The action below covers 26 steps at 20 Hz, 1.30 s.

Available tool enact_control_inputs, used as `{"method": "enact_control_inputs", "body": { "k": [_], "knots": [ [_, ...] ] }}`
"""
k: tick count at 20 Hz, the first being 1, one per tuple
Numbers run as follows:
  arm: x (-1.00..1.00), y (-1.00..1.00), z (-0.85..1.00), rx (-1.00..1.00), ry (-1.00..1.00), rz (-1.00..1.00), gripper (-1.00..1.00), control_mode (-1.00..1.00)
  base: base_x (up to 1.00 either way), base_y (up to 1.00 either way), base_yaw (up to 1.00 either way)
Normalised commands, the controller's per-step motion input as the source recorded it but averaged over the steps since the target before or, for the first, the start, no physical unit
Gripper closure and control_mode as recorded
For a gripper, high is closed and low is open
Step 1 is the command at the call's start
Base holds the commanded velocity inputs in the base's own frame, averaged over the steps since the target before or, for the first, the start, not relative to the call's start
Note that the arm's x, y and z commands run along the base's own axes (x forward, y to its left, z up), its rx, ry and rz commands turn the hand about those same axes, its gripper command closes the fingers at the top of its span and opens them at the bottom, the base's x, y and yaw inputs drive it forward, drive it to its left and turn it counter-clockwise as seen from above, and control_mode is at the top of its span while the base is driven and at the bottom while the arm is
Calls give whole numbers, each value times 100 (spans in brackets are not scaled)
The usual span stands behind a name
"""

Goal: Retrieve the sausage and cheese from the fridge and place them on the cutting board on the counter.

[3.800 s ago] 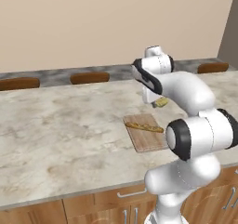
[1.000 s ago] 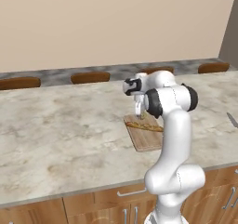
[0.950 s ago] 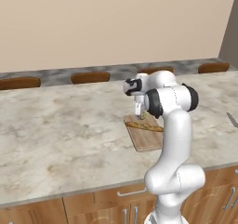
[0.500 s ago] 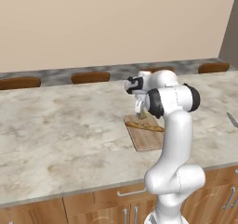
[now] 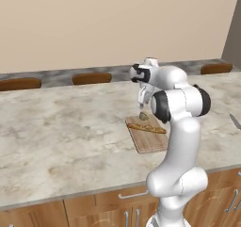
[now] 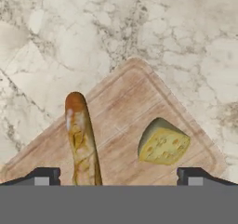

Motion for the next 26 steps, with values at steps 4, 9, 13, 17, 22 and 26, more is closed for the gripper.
{"method": "enact_control_inputs", "body": {
  "k": [4,9,13,17,22,26],
  "knots": [
    [-67,0,57,21,0,-36,-100,-100,0,0,0],
    [-63,3,87,10,0,-47,-100,-100,0,0,0],
    [-51,22,100,-16,0,-29,-100,-100,0,0,0],
    [-69,17,99,-22,0,-22,-100,-100,0,0,0],
    [-70,16,48,-14,-15,-18,-100,-100,0,0,0],
    [-60,2,22,-9,-22,-16,-100,-100,0,0,0]
  ]
}}
